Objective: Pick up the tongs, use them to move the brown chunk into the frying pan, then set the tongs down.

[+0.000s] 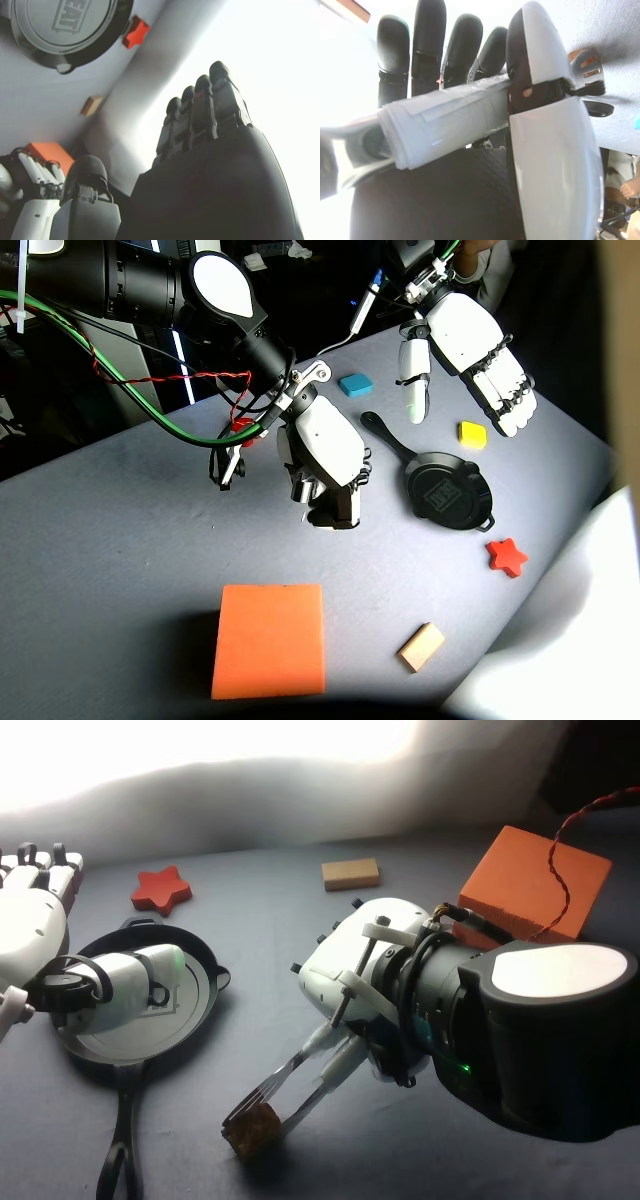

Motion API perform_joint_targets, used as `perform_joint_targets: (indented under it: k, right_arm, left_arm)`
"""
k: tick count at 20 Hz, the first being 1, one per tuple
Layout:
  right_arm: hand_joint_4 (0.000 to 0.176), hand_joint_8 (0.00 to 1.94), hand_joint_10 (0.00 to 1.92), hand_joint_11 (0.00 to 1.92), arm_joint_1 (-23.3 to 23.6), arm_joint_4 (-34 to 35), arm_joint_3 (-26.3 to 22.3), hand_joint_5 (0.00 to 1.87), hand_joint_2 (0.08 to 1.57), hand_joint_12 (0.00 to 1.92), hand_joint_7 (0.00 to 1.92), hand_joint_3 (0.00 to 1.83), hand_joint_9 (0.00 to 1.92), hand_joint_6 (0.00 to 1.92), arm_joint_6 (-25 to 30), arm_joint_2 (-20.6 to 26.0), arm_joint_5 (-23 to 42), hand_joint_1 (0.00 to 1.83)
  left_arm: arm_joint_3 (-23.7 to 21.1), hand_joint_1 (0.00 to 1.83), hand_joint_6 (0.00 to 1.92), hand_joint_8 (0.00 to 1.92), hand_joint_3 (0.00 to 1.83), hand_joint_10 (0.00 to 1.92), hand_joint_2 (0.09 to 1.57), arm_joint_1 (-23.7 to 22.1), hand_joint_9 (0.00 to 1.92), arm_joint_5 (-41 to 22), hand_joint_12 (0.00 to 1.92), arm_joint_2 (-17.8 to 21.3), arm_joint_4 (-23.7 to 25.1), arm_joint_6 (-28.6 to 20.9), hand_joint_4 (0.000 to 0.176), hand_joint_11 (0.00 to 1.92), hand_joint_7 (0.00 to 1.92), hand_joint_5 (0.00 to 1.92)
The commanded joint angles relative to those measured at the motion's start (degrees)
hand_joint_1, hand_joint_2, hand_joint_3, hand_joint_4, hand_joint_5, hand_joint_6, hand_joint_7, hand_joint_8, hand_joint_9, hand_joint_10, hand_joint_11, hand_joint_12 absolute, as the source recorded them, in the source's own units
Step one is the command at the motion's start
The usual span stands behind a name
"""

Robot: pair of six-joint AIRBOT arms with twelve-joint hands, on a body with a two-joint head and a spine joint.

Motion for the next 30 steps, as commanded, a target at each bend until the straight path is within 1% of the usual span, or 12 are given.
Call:
perform_joint_targets:
  k: [1,3,4,5,6,7,8,9,11,18,22,30]
  right_arm:
    - [0.0,0.72,0.93,0.79,0.74,-4.07,-0.15,0.96,1.12,1.55,1.17,0.0,1.12,1.06,-0.45,0.35,0.09,1.15]
    - [0.0,0.8,1.18,0.84,0.73,-4.07,-0.17,0.91,1.16,1.74,1.26,0.01,1.17,1.16,-0.45,0.35,0.07,1.09]
    - [0.0,0.99,1.38,0.91,0.72,-4.07,-0.18,0.87,1.17,1.86,1.31,0.02,1.23,1.22,-0.45,0.35,0.07,1.05]
    - [0.0,1.22,1.53,0.97,0.72,-4.07,-0.19,1.01,1.25,1.91,1.34,0.04,1.27,1.32,-0.45,0.35,0.03,0.85]
    - [0.111,1.67,1.82,1.23,0.73,-4.06,-0.2,1.29,1.34,1.92,1.55,0.02,1.53,1.6,-0.45,0.35,-0.03,0.74]
    - [0.111,1.67,1.82,1.23,0.73,-4.06,-0.23,1.29,1.34,1.92,1.55,0.02,1.53,1.6,-0.41,0.34,-0.08,0.74]
    - [0.163,1.78,1.89,1.4,0.74,-4.06,-0.27,1.39,1.39,1.92,1.61,0.03,1.63,1.75,-0.29,0.33,-0.26,0.77]
    - [0.175,1.93,1.92,1.7,0.74,-4.06,-0.3,1.47,1.42,1.92,1.64,0.02,1.74,1.91,-0.22,0.34,-0.36,0.91]
    - [0.176,1.94,1.92,1.77,0.71,-4.06,-0.31,1.5,1.43,1.92,1.66,0.02,1.77,1.92,-0.18,0.34,-0.51,0.96]
    - [0.176,1.94,1.92,1.71,0.74,-4.05,-0.95,1.44,1.42,1.92,1.62,0.01,1.71,1.92,-0.34,0.4,-0.95,1.03]
    - [0.176,1.94,1.92,1.71,1.24,-4.04,-1.54,1.44,1.4,1.92,1.61,0.0,1.7,1.92,-0.47,0.72,-1.71,1.07]
    - [0.176,1.94,1.92,1.68,4.59,-4.05,-2.84,1.4,1.41,1.92,1.58,0.0,1.66,1.92,-0.25,2.96,-1.28,1.0]
  left_arm:
    - [-0.06,0.0,0.0,0.0,0.0,0.0,1.17,-0.2,0.0,-4.19,0.04,0.73,4.68,0.16,0.0,0.0,0.0,0.0]
    - [-0.21,0.0,0.0,0.0,0.0,0.0,1.18,-0.2,0.0,-4.39,0.09,0.74,4.66,0.16,0.0,0.0,0.0,0.0]
    - [-0.26,0.0,0.0,0.0,0.0,0.0,1.18,-0.2,0.0,-4.4,0.05,0.75,4.66,0.16,0.0,0.0,0.0,0.0]
    - [-0.3,0.0,0.0,0.0,0.0,0.0,1.18,-0.2,0.0,-4.4,0.04,0.75,4.65,0.16,0.0,0.0,0.0,0.0]
    - [-0.32,0.0,0.0,0.0,0.0,0.0,1.18,-0.21,0.0,-4.4,0.04,0.75,4.65,0.16,0.0,0.01,0.0,0.0]
    - [-0.32,0.0,0.0,0.0,0.0,0.0,1.18,-0.21,0.0,-4.4,0.04,0.75,4.65,0.16,0.0,0.01,0.0,0.0]
    - [-0.33,0.0,0.0,0.0,0.0,0.0,1.17,-0.2,0.01,-4.4,0.05,0.75,4.65,0.16,0.0,0.01,0.0,0.0]
    - [-0.32,0.0,0.0,0.0,0.0,0.0,1.17,-0.19,0.02,-4.4,0.14,0.75,4.64,0.16,0.0,0.0,0.02,0.0]
    - [-0.28,0.0,0.0,0.0,0.0,0.0,1.17,-0.16,0.03,-4.4,0.15,0.75,4.58,0.16,0.0,0.0,0.03,0.0]
    - [-0.2,0.0,0.0,0.0,0.0,0.0,1.19,-0.05,0.01,-4.39,0.05,0.75,4.17,0.16,0.0,0.0,0.02,0.0]
    - [-0.17,0.0,0.0,0.0,0.0,0.0,1.2,0.08,0.01,-4.38,0.1,0.76,3.76,0.08,0.0,0.0,0.01,0.0]
    - [0.56,0.0,0.0,0.01,0.0,0.0,1.23,0.42,0.03,-3.64,0.09,1.13,3.16,-1.33,0.0,0.0,0.05,0.01]
